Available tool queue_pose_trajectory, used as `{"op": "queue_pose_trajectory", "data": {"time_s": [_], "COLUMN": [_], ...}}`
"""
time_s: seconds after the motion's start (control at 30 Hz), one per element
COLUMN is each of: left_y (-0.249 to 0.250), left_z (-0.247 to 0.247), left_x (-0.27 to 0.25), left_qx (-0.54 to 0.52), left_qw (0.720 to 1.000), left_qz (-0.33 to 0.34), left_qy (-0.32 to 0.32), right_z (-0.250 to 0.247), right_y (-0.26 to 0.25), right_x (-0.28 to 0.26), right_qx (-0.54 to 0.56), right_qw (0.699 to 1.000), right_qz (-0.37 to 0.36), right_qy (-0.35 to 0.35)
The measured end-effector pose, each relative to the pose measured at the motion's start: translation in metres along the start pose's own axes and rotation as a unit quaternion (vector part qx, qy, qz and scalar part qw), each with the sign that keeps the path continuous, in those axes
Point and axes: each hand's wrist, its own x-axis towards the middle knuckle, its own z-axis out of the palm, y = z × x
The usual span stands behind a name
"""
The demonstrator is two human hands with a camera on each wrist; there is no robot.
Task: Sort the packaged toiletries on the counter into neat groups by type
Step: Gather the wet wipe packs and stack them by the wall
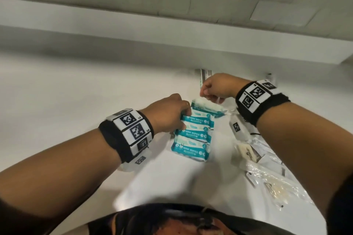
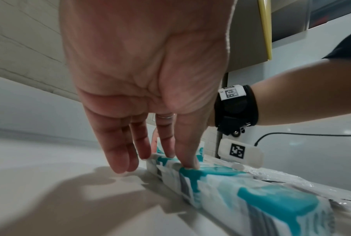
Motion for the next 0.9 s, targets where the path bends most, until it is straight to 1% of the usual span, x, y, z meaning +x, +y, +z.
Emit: {"op": "queue_pose_trajectory", "data": {"time_s": [0.03,0.07,0.13,0.17,0.2,0.27,0.3,0.37,0.4,0.47,0.53,0.6,0.63,0.67,0.73,0.77,0.8,0.87,0.9], "left_y": [0.000,0.001,0.002,0.002,0.002,0.002,0.002,0.001,0.001,0.001,0.001,0.003,0.004,0.006,0.009,0.011,0.012,0.015,0.016], "left_z": [-0.001,-0.001,0.000,0.000,0.000,0.000,0.000,0.000,0.000,0.000,0.000,-0.001,-0.002,-0.004,-0.007,-0.007,-0.008,-0.009,-0.009], "left_x": [-0.001,-0.001,-0.003,-0.003,-0.003,-0.003,-0.003,-0.002,-0.001,-0.001,0.000,0.001,0.003,0.005,0.012,0.016,0.019,0.025,0.028], "left_qx": [0.001,0.002,0.004,0.005,0.006,0.003,0.003,0.007,0.011,0.025,0.044,0.056,0.057,0.057,0.073,0.086,0.103,0.140,0.157], "left_qw": [1.000,1.000,1.000,1.000,1.000,1.000,1.000,1.000,1.000,1.000,0.999,0.998,0.998,0.998,0.997,0.996,0.994,0.989,0.986], "left_qz": [-0.001,-0.002,-0.004,-0.005,-0.007,-0.010,-0.010,-0.008,-0.006,0.001,0.010,0.022,0.026,0.029,0.035,0.038,0.041,0.046,0.050], "left_qy": [0.000,0.001,0.001,0.002,0.002,0.002,0.002,0.004,0.005,0.008,0.013,0.017,0.018,0.017,0.010,0.002,-0.007,-0.024,-0.029], "right_z": [0.000,0.000,-0.001,-0.001,-0.001,0.000,0.000,0.000,0.002,0.007,0.013,0.011,0.006,0.000,-0.012,-0.014,-0.015,-0.008,-0.004], "right_y": [0.001,0.001,-0.001,-0.002,-0.002,-0.003,-0.003,-0.001,-0.001,-0.005,-0.008,-0.007,-0.006,-0.004,0.000,0.002,0.002,0.001,0.002], "right_x": [-0.002,-0.005,-0.011,-0.013,-0.014,-0.014,-0.013,-0.010,-0.009,-0.009,-0.008,-0.008,-0.006,-0.004,0.005,0.010,0.015,0.024,0.027], "right_qx": [0.028,0.049,0.068,0.052,0.017,-0.042,-0.030,0.042,0.056,0.024,-0.027,-0.049,-0.051,-0.053,-0.059,-0.062,-0.073,-0.104,-0.103], "right_qw": [1.000,0.999,0.994,0.992,0.992,0.995,0.997,0.998,0.998,0.999,0.999,0.997,0.996,0.993,0.976,0.971,0.972,0.980,0.981], "right_qz": [-0.005,-0.012,-0.018,-0.015,-0.013,-0.004,-0.006,-0.018,-0.024,-0.034,-0.044,-0.051,-0.051,-0.046,-0.022,-0.003,0.017,0.041,0.052], "right_qy": [0.004,-0.013,-0.087,-0.116,-0.127,-0.091,-0.067,-0.039,-0.023,0.007,0.010,0.018,0.049,0.099,0.208,0.230,0.222,0.165,0.154]}}
